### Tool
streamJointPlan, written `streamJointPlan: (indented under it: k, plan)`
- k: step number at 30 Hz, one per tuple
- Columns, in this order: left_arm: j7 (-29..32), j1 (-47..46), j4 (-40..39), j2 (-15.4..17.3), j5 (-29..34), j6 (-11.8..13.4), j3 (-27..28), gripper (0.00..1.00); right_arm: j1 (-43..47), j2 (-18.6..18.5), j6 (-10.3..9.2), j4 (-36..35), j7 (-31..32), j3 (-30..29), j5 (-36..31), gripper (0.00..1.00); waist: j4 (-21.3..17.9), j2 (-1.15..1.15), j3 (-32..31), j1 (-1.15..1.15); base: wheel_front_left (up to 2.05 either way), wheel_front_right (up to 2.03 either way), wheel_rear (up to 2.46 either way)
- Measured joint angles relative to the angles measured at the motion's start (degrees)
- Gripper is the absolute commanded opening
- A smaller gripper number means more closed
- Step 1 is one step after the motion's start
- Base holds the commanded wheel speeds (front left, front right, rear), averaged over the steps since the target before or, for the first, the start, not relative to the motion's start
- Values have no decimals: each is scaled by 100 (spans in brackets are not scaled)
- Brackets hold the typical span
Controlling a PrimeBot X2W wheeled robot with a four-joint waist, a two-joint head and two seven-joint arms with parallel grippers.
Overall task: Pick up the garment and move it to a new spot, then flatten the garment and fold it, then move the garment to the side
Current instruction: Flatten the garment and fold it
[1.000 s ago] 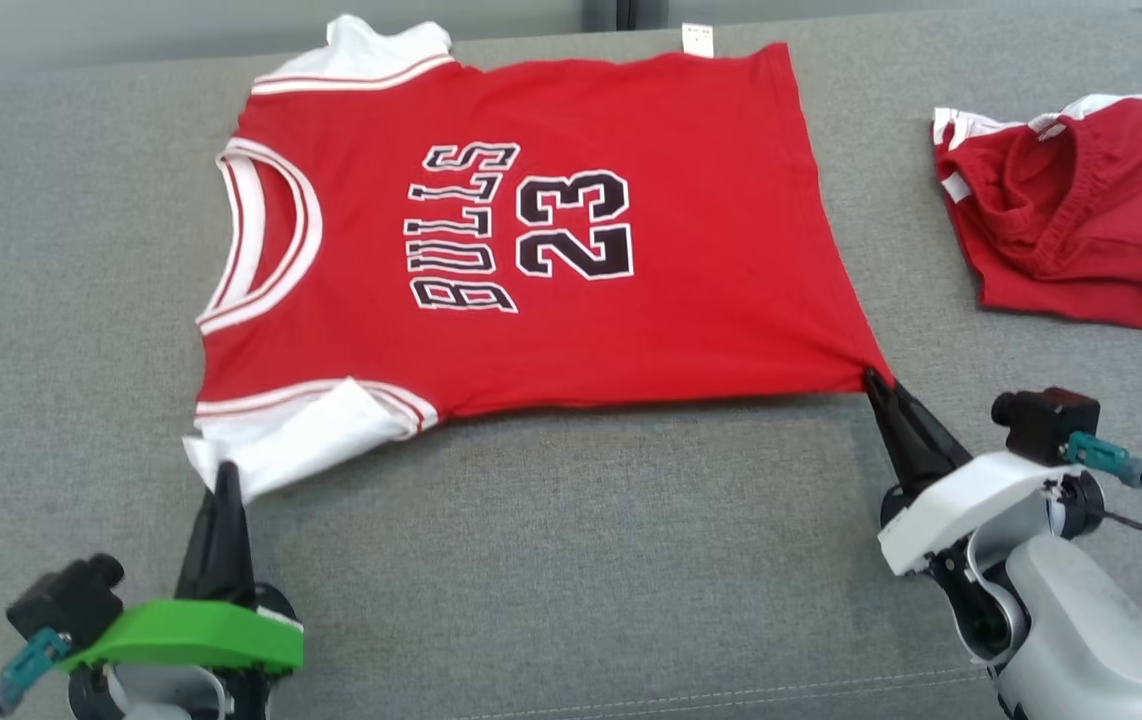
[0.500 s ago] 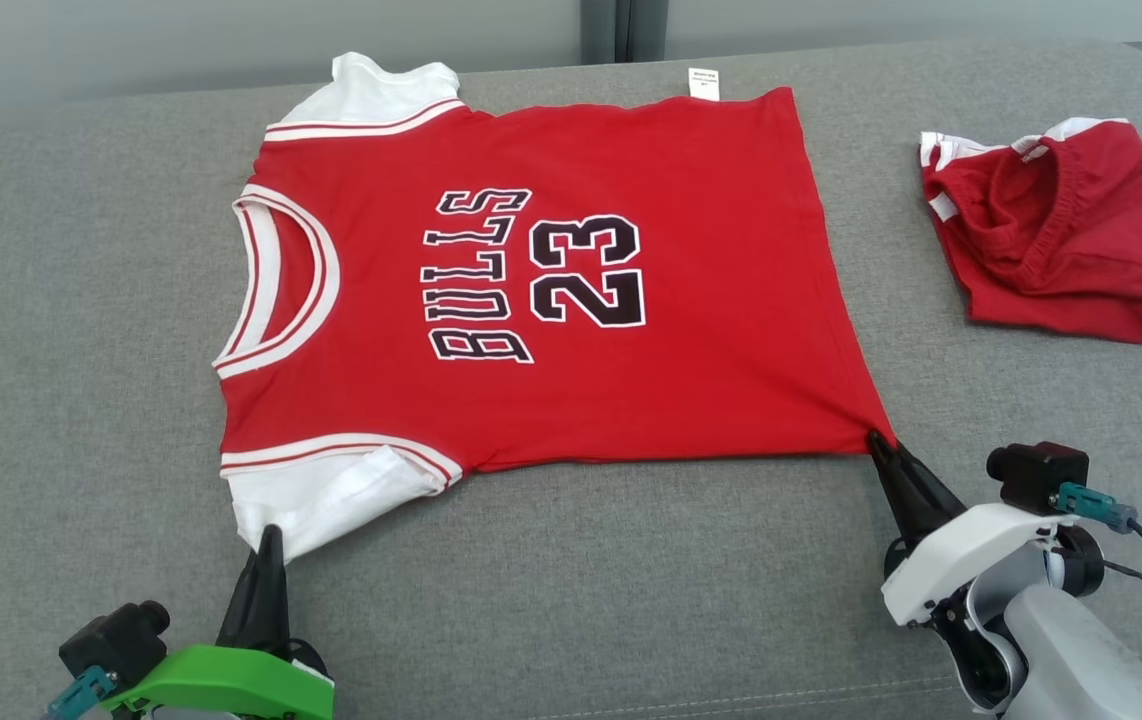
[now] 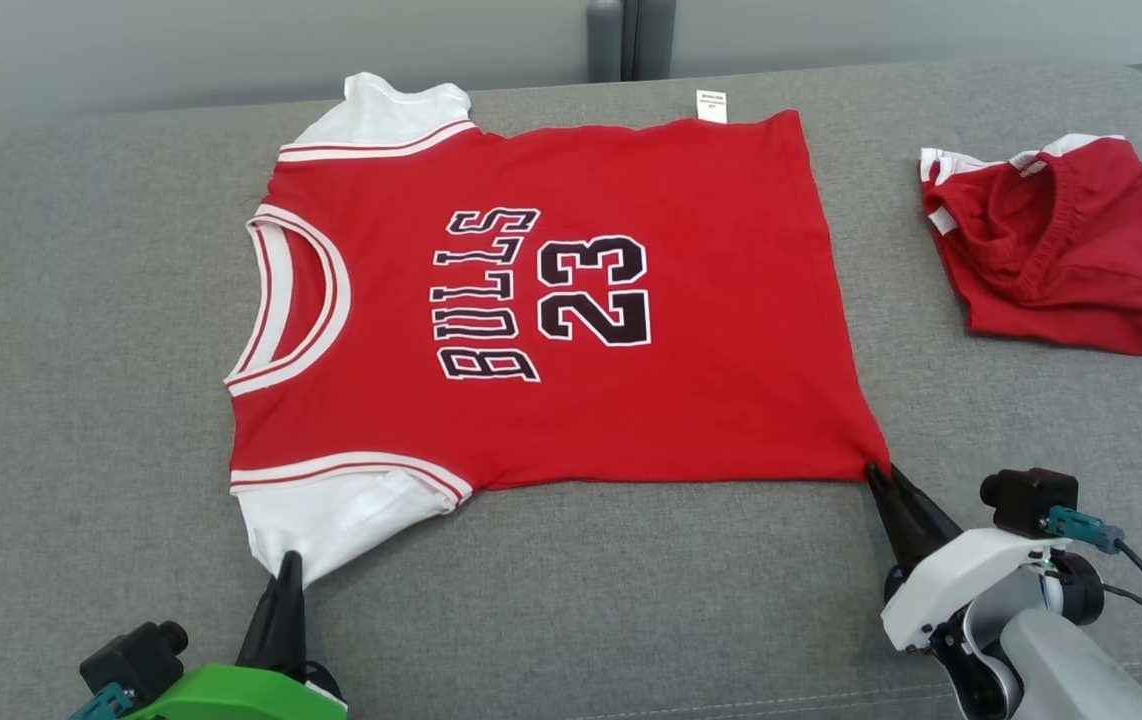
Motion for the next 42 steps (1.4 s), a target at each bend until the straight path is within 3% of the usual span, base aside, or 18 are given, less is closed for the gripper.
streamJointPlan:
  k: [1,2,3,5,13,27,42]
  plan:
    - [0,2,5,0,-56,-33,-10,80,8,-1,0,19,-2,0,-1,48,2,0,-9,0,0,0,0]
    - [0,4,7,1,-99,-35,-22,90,23,-3,0,36,-3,0,-7,66,4,0,-17,0,0,0,0]
    - [-1,9,7,1,-126,-36,-32,100,51,-8,0,44,-3,-2,-7,91,6,0,-24,0,0,0,0]
    - [-1,42,5,1,-155,-63,-40,100,133,-11,0,64,-3,-11,-7,100,10,0,-38,0,0,0,0]
    - [-15,398,-69,9,-235,-120,-30,100,324,-64,0,-52,-4,-180,-54,100,-2,0,-77,0,0,0,0]
    - [-15,889,-817,165,-270,-231,-169,100,585,-369,-60,-979,-20,-817,-360,100,-67,0,-236,0,0,0,0]
    - [-16,130,-1818,263,791,-186,146,100,301,-305,-116,-1929,-23,-906,-809,100,-232,0,-560,0,0,0,0]
